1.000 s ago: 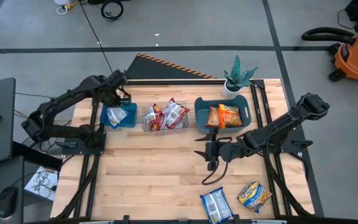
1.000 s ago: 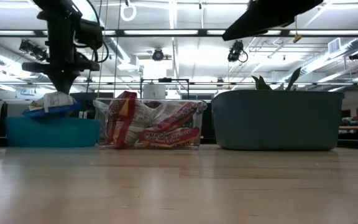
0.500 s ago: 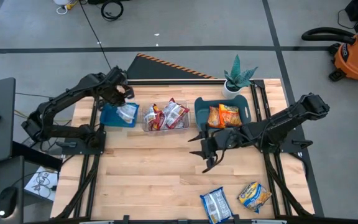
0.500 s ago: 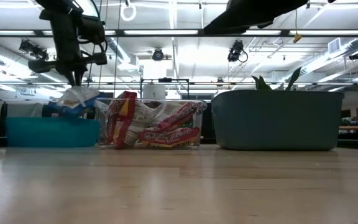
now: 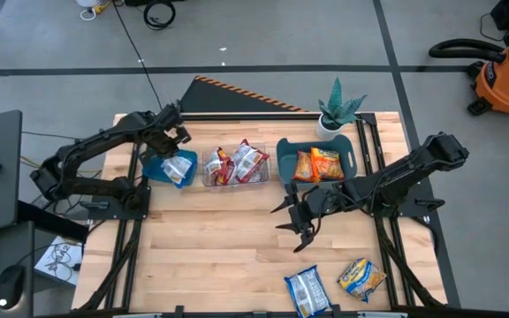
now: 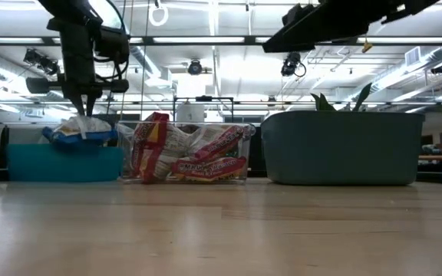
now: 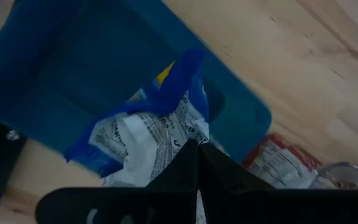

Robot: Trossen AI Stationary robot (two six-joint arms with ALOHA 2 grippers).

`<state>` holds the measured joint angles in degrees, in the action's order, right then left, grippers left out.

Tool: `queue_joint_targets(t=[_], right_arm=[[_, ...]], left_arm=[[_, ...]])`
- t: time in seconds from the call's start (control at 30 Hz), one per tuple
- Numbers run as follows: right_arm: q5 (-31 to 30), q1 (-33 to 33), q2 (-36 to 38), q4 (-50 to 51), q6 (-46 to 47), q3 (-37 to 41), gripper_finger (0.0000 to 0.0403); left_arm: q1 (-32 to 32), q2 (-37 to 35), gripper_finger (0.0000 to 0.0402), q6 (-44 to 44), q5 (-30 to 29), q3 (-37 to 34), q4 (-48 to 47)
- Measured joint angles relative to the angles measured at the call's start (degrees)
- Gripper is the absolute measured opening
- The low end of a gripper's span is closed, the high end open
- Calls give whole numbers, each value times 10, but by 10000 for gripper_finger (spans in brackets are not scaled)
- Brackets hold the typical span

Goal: Sort Maruchan noodles
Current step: Put the blue noodle pack into the blue bin

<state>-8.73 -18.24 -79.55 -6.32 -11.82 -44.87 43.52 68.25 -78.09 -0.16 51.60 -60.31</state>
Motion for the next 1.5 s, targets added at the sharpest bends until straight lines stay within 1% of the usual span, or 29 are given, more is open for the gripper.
queue_joint_targets(t=[0.07, 0.2, 0.3, 0.47, 0.53, 0.63, 0.73, 0.83, 0.93, 1.0, 1.07, 1.23, 1.33, 1.4, 1.5], right_arm=[[5, 0, 0, -18, 0, 15, 224], [25, 0, 0, -52, 7, 35, 224], [28, 0, 0, -55, 9, 44, 224], [29, 0, 0, -66, 8, 56, 224], [29, 0, 0, -84, 7, 60, 224], [29, 0, 0, -92, 7, 62, 224], [29, 0, 0, -94, 7, 62, 224], [29, 5, 0, -93, -2, 62, 224], [29, 12, 5, -88, -4, 62, 219], [29, 18, 17, -76, -4, 62, 213], [27, 22, 36, -56, -4, 62, 208], [25, 27, 98, 1, 24, 62, 200], [24, 28, 121, 38, 46, 62, 199], [24, 27, 123, 62, 66, 62, 198], [25, 27, 110, 104, 89, 59, 198]], left_arm=[[-6, 0, 7, -21, -9, -13, 14], [-6, 0, 8, -32, -22, -25, 39], [-6, 0, 21, -24, -37, -25, 39], [-6, 0, 65, -11, -53, -25, 32], [-6, 0, 87, -6, -53, -25, 30], [-2, -1, 120, 23, -47, -24, 27], [10, -1, 144, 101, -30, -10, 23], [11, -2, 151, 215, 9, 8, 35], [-9, -2, 148, 329, 63, 28, 49], [-38, -2, 143, 385, 76, 40, 53], [-78, -2, 142, 433, 58, 49, 71], [-192, -5, 142, 562, -40, 51, 166], [-244, -5, 142, 646, -90, 51, 214], [-270, -5, 142, 657, -106, 51, 226], [-296, -5, 141, 668, -99, 51, 241]])
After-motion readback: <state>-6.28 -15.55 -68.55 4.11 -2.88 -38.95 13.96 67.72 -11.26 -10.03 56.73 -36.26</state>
